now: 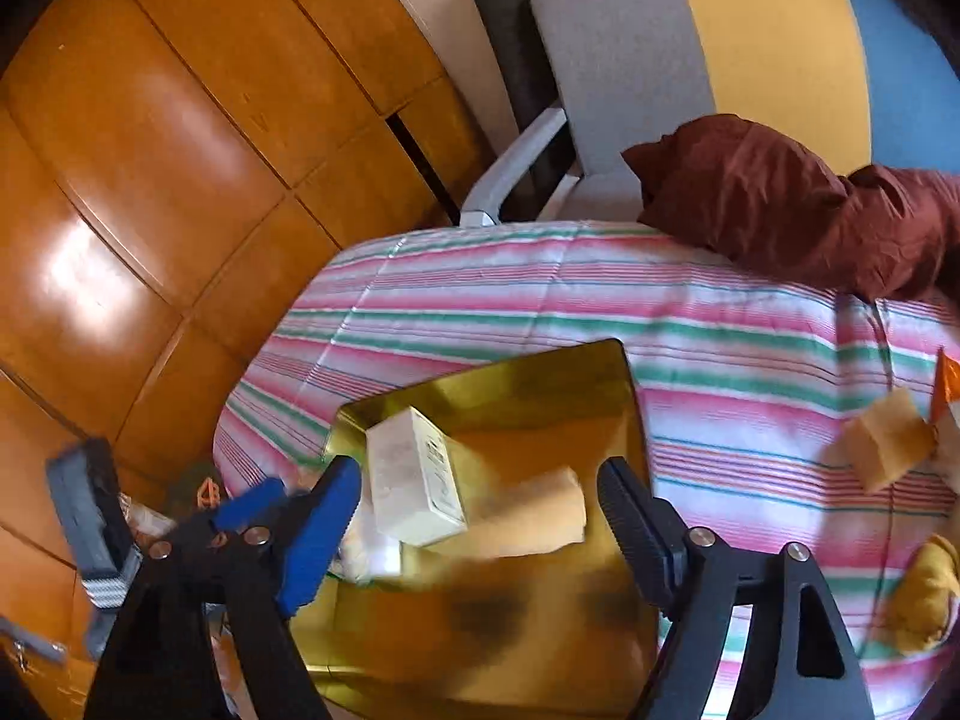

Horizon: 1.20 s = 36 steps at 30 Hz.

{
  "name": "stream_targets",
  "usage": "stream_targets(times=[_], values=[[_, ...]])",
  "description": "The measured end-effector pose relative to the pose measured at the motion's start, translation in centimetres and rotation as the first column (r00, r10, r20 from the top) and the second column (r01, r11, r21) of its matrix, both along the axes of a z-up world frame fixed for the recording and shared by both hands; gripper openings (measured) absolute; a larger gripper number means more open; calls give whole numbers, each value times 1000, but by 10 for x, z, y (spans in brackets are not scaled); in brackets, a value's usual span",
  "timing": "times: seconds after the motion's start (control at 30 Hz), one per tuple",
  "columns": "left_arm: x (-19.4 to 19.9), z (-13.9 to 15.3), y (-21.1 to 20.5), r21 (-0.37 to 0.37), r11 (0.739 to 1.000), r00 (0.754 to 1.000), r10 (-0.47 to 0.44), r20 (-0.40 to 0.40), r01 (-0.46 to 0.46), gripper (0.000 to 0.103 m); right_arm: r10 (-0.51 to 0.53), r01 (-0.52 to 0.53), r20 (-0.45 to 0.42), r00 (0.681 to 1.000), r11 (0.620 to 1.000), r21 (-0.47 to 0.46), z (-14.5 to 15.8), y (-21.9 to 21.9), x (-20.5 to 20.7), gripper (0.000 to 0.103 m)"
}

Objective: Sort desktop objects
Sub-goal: 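Place the cracker packet and yellow sponge into the gold tray, open both grippers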

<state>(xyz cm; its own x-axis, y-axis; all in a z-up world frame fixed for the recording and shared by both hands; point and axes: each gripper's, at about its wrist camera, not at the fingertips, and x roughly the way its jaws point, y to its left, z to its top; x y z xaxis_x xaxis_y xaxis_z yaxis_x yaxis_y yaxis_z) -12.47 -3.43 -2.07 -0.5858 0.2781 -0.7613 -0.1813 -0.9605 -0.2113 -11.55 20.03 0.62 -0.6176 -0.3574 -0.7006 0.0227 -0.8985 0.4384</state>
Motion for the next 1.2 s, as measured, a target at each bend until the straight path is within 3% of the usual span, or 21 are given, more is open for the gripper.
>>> stream_targets(times=[0.23,0.63,0.97,1.2], values=[[18,-15,-6,18,1000,1000,21,12,-21,56,43,-43,29,999,999,23,-12,-11,18,87],[63,7,19,25,1000,998,-9,-59,10,56,40,-44,50,998,996,80,-36,-14,62,92],[81,9,26,-39,999,994,7,-113,-12,56,24,-21,-14,1000,978,206,-30,-18,91,93],[89,3,30,-66,998,994,8,-111,-15,56,29,-3,-75,997,946,323,-26,-26,108,96]])
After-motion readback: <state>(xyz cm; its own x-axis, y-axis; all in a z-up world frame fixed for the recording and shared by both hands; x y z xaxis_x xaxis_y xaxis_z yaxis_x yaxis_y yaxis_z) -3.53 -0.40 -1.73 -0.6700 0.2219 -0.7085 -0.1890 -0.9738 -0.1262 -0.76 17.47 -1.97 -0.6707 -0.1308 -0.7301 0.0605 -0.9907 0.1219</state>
